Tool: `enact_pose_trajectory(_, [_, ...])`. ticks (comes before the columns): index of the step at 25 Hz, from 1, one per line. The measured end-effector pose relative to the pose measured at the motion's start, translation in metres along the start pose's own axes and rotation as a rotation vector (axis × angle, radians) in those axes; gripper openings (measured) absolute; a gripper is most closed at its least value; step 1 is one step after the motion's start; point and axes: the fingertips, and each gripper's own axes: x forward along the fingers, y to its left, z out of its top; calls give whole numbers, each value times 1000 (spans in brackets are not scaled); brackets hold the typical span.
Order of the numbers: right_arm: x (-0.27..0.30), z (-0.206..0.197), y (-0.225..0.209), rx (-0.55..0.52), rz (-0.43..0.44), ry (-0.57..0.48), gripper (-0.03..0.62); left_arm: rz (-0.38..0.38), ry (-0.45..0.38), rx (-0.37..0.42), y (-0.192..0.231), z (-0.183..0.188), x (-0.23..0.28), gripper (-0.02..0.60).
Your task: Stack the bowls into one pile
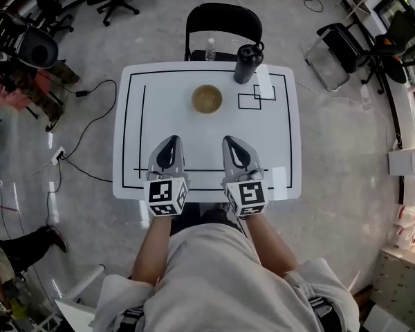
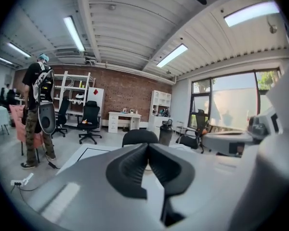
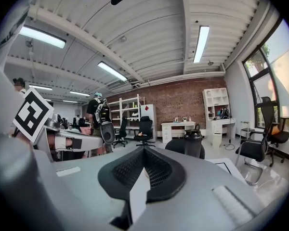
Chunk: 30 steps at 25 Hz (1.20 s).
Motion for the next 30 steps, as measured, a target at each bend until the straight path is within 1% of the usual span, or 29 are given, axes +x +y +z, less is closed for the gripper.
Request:
enact_pose_trajectory(4, [-36, 15, -11, -13, 16, -32, -2, 26, -37, -3, -28, 9, -21, 3])
enact_pose_trajectory(10, [-87, 31, -31, -52, 16, -73, -1, 12, -73, 6, -85, 19, -39, 3])
enact_pose_trajectory(15, [-124, 31, -55, -39, -23, -95, -2, -36, -63, 35, -132, 21, -42, 3])
enact_pose_trajectory(19, [-150, 29, -75, -11, -79, -108, 0, -80, -65, 74, -164, 26, -50, 3])
enact_pose_trajectory(23, [-166, 19, -92, -14, -106, -116, 0, -99, -63, 91, -184, 19, -52, 3])
enact_pose_trajectory(26, [-175, 8, -90, -3, -115, -102, 0, -117, -30, 93, -190, 6, -56, 3])
enact_pose_trajectory(30, [-176, -2, -88, 11, -127, -95, 0, -142, -1, 120, -195, -4, -53, 3])
